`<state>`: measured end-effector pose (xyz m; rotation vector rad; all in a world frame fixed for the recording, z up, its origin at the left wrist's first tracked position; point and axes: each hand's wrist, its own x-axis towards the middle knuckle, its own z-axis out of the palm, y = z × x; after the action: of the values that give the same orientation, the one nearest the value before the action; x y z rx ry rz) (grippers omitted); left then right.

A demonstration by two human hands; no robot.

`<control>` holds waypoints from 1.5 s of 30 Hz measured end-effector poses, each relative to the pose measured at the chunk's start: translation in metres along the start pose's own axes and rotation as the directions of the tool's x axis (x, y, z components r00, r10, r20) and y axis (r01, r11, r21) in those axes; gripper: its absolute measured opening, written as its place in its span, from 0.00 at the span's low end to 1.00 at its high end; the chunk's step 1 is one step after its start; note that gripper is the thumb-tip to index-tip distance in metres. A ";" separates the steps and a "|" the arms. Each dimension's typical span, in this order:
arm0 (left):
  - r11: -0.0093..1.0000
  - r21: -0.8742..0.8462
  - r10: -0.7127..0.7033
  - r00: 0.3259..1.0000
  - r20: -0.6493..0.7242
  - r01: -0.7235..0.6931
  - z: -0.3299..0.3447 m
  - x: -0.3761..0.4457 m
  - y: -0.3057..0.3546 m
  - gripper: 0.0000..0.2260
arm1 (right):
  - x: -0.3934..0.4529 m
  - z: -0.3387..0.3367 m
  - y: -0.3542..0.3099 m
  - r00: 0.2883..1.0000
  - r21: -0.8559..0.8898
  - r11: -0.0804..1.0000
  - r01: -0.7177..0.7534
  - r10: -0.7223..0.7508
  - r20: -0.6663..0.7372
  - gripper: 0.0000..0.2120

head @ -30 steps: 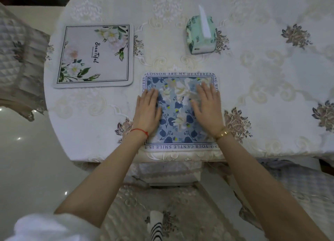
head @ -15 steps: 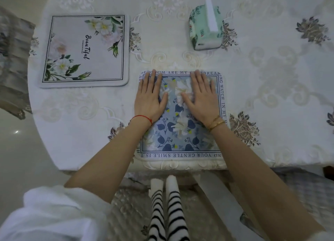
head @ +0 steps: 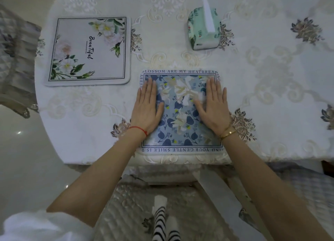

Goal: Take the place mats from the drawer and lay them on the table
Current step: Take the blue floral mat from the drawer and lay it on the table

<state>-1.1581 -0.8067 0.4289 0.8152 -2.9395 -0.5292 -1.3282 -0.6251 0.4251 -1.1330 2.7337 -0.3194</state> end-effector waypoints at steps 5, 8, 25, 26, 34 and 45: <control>0.994 0.072 -0.078 0.997 0.006 0.078 0.019 -0.045 0.006 0.30 | -0.027 0.012 -0.016 0.999 -0.026 0.999 0.024 -0.023 0.022 0.37; 0.995 0.031 -0.094 0.996 0.005 0.094 0.018 -0.046 0.004 0.31 | -0.034 0.011 -0.006 1.000 -0.058 0.998 0.020 -0.018 0.024 0.38; 0.990 0.063 -0.134 0.988 0.073 0.130 0.026 -0.117 0.033 0.34 | -0.106 0.012 -0.015 0.991 -0.055 0.995 0.080 -0.073 0.112 0.40; 0.989 0.065 -0.139 0.987 0.076 0.134 0.026 -0.117 0.032 0.35 | -0.106 0.012 -0.014 0.992 -0.060 0.995 0.076 -0.069 0.109 0.41; 0.989 0.038 -0.149 0.983 0.104 0.145 0.021 -0.118 0.021 0.39 | -0.130 0.002 0.020 0.997 -0.054 0.998 -0.018 0.022 0.072 0.42; 0.998 0.062 -0.037 0.993 0.111 0.031 0.017 -0.076 0.023 0.32 | -0.077 0.011 -0.033 0.987 0.003 0.990 0.143 -0.143 0.074 0.37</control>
<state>-1.1064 -0.7438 0.4243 0.8711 -3.0624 -0.5075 -1.2497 -0.5949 0.4280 -1.3176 2.5959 -0.2867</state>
